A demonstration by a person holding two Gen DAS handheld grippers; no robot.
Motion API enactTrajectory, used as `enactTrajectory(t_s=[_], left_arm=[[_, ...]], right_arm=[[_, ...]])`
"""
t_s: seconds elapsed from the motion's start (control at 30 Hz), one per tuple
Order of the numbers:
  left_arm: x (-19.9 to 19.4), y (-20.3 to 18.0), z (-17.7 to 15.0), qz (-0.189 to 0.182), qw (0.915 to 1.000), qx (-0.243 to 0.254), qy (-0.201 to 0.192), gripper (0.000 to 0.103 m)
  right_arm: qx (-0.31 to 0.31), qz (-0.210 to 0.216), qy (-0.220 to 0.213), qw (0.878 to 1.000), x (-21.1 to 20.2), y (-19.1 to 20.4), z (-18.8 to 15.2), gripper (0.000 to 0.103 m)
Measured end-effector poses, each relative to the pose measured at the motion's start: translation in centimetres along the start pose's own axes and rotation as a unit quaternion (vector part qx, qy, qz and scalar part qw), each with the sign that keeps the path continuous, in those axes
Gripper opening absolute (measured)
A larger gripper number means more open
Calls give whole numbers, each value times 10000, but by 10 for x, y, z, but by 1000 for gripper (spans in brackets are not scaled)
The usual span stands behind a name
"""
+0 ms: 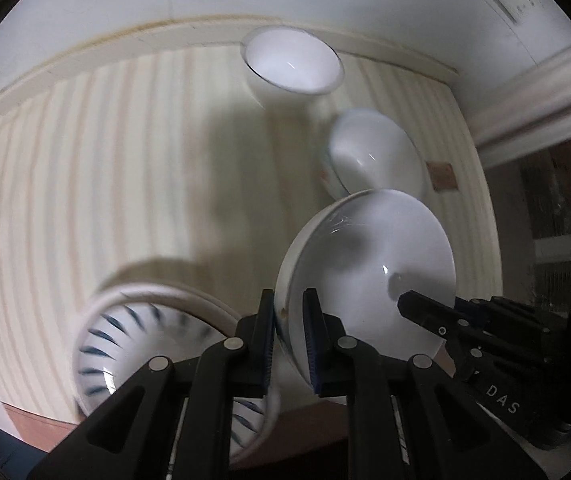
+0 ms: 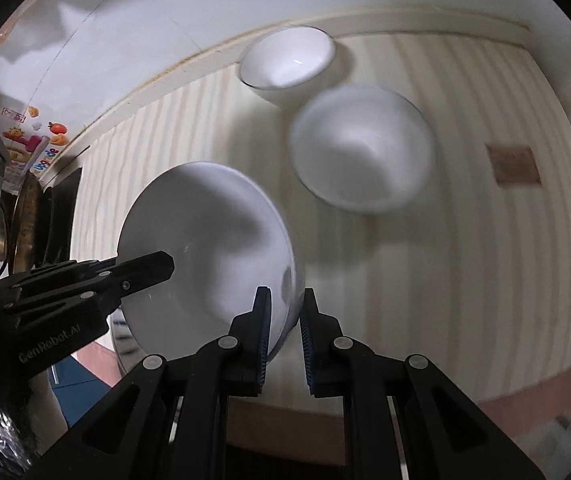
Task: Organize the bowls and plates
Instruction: 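Lift the plain white bowl with both grippers toward the blue-dot bowl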
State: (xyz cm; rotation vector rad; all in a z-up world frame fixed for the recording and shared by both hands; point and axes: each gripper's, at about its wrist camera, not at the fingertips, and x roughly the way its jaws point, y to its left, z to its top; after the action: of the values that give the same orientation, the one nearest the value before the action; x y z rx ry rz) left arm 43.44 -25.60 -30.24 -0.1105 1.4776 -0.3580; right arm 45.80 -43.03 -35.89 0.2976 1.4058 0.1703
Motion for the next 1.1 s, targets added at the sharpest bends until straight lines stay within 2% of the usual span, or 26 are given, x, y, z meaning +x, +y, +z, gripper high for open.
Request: enactTrajectory(t_s=[0.2, 0.5, 1.1], left_arm=[[39, -23, -18, 42, 9989, 264, 387, 12], [71, -40, -27, 183, 9963, 458, 704, 12], [99, -54, -34, 441, 9930, 549, 952, 12]], right_arm=[[457, 1, 227, 9987, 18, -46, -34, 16], [611, -95, 424, 9972, 39, -80, -52, 16], [671, -133, 686, 9953, 54, -90, -57, 16]])
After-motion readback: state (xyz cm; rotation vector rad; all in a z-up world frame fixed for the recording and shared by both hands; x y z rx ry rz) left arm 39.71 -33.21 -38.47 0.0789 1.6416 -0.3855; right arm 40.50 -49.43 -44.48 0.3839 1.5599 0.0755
